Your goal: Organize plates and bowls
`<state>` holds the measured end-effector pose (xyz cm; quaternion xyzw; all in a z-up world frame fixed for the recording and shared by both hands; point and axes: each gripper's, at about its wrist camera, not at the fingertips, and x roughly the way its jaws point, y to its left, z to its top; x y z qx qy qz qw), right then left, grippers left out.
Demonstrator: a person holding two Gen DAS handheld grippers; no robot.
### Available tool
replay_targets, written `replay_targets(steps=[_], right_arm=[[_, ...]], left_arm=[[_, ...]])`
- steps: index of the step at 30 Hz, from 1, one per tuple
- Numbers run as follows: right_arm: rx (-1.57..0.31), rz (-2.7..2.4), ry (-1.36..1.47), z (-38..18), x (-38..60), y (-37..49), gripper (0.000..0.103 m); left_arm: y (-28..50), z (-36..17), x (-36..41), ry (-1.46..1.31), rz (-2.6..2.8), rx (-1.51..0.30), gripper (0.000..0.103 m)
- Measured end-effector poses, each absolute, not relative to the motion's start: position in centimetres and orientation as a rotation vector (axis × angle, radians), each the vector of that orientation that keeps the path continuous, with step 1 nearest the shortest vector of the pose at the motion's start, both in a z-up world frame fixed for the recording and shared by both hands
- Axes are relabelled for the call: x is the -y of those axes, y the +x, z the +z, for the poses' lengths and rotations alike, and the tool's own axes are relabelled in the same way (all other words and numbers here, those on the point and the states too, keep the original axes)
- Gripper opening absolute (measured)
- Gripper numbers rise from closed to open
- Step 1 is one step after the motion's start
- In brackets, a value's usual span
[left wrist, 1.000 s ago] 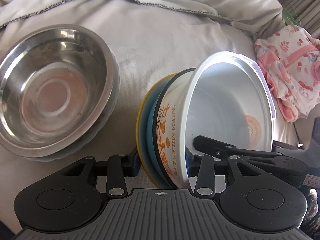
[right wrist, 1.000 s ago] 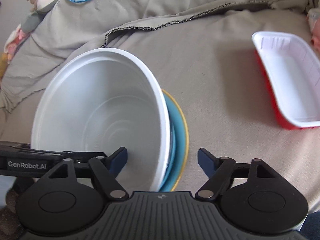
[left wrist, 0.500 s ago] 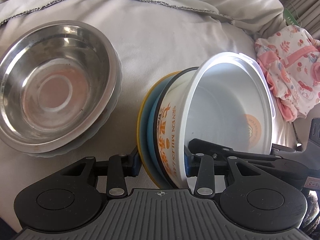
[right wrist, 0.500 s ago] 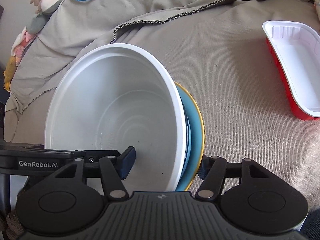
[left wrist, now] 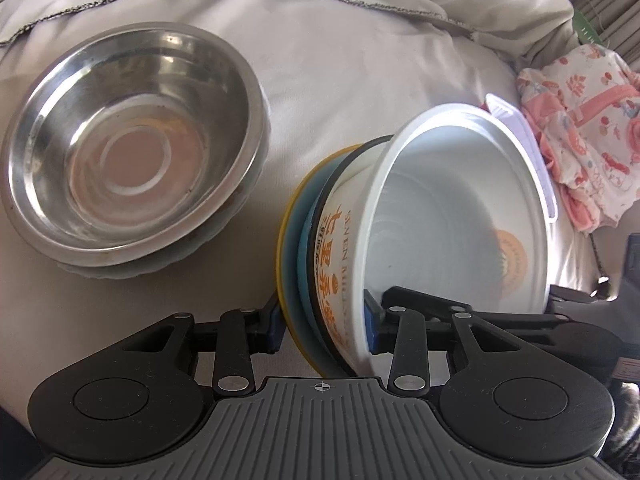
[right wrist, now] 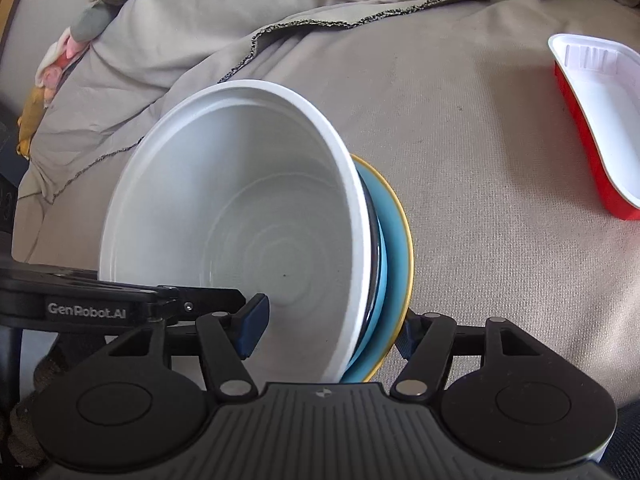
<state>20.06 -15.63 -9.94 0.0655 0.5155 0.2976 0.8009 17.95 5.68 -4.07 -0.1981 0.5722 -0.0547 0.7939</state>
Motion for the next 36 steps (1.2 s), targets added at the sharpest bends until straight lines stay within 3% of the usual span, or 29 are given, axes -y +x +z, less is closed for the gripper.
replay_targets(steps=[8, 27, 36], right_arm=[[-1.147, 0.643, 0.255, -10.3, 16.5, 21.4, 0.064], [-1.172, 0.657, 0.190, -9.9, 15.8, 20.1, 0.065], [-1.154, 0.660, 0.179, -9.8, 15.8, 20.5, 0.065]], left_arm=[[18.3, -4.1, -5.4, -0.417, -0.100, -1.244, 0.043], [17.1, -4.3, -6.5, -0.473, -0.110, -1.274, 0.043], [16.9, -2.8, -7.7, -0.492, -0.106, -1.232, 0.037]])
